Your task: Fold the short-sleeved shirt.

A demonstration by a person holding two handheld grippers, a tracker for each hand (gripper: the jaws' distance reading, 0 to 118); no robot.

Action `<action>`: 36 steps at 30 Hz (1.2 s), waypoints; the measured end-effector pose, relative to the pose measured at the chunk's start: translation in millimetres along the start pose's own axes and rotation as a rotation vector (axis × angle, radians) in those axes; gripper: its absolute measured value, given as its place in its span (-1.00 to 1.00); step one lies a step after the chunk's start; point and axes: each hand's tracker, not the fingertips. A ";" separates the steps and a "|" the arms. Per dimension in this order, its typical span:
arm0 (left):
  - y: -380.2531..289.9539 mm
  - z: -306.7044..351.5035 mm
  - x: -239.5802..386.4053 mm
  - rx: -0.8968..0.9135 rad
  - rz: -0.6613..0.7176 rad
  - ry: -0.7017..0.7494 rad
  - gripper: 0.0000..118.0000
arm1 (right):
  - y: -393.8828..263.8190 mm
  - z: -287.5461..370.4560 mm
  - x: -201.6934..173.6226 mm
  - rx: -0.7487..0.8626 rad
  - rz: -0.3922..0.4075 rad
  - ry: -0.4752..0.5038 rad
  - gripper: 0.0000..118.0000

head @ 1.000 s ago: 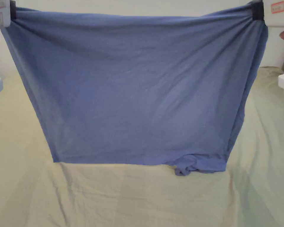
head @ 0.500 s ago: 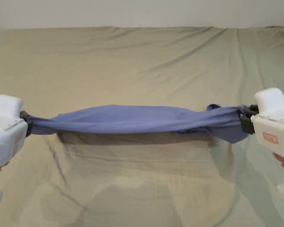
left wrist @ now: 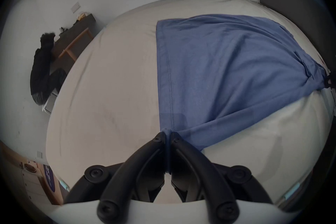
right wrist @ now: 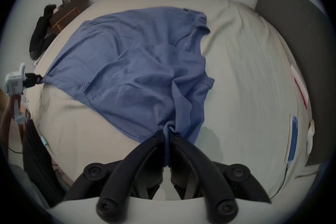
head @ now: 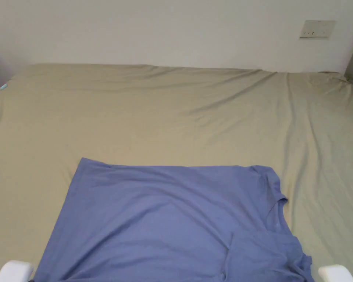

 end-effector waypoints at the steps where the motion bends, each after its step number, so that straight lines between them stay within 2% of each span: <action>1: -7.3 6.4 1.5 -0.014 -0.010 -0.018 -0.99 | -7.1 5.2 4.2 -0.013 -0.042 0.033 -0.88; 6: -32.9 21.1 6.1 -0.106 -0.124 -0.051 -0.99 | -32.1 16.4 14.8 -0.072 -0.081 0.031 -0.88; 10: -42.0 22.7 5.1 -0.123 -0.133 -0.068 -0.99 | -42.8 9.8 17.9 -0.107 -0.070 -0.023 -0.88; 14: -39.4 12.4 -3.9 -0.156 -0.048 -0.104 -0.99 | -46.2 -4.9 20.6 -0.114 -0.115 -0.010 -0.88; 16: -36.9 6.8 1.6 -0.168 -0.071 -0.101 -0.99 | -48.1 -17.9 11.0 -0.111 -0.133 -0.065 -0.87; 17: -34.8 6.8 5.4 -0.158 -0.092 -0.086 -0.96 | -47.5 -20.3 5.5 -0.112 -0.129 -0.090 -0.80; 18: -32.8 6.3 7.7 -0.143 -0.106 -0.070 -0.90 | -43.7 -15.9 -0.8 -0.112 -0.094 -0.144 -0.64; 19: -26.9 12.2 9.2 -0.121 -0.098 -0.060 -0.67 | -38.5 -9.3 -4.2 -0.098 -0.066 -0.192 -0.27; 20: -19.7 20.0 8.7 -0.076 -0.066 -0.055 -0.30 | -33.8 -2.9 -6.7 -0.074 -0.056 -0.213 0.23; 21: -11.0 29.7 7.8 -0.028 -0.030 -0.069 0.29 | -27.5 8.1 -7.8 -0.027 -0.062 -0.188 0.67; 22: -2.0 42.5 9.0 0.032 0.006 -0.088 0.92 | -18.8 24.4 -10.2 0.050 -0.072 -0.187 0.87; 23: 7.5 56.7 9.6 0.109 0.027 -0.097 0.99 | -10.2 40.0 -14.2 0.127 -0.070 -0.188 0.87; 25: 33.0 94.5 13.6 0.287 0.067 -0.097 0.91 | 16.8 85.4 -32.1 0.322 -0.034 -0.213 0.87; 29: 71.4 166.0 30.3 0.665 0.090 0.022 1.00 | 46.7 148.5 -70.7 0.636 0.008 -0.200 0.87; 31: 86.1 196.7 43.8 0.779 0.116 0.062 1.00 | 56.9 176.9 -95.2 0.769 0.036 -0.189 0.87; 33: 93.0 220.5 52.4 0.864 0.162 0.040 0.90 | 65.1 193.5 -117.0 0.830 0.068 -0.214 0.82; 34: 94.5 229.6 60.0 0.906 0.184 0.031 0.66 | 66.8 199.4 -127.3 0.861 0.084 -0.232 0.65; 35: 94.2 236.0 65.5 0.934 0.192 0.034 0.32 | 67.2 203.4 -135.2 0.888 0.100 -0.238 0.36; 36: 93.8 242.1 71.9 0.959 0.192 0.050 -0.08 | 68.8 204.6 -143.1 0.912 0.121 -0.239 -0.07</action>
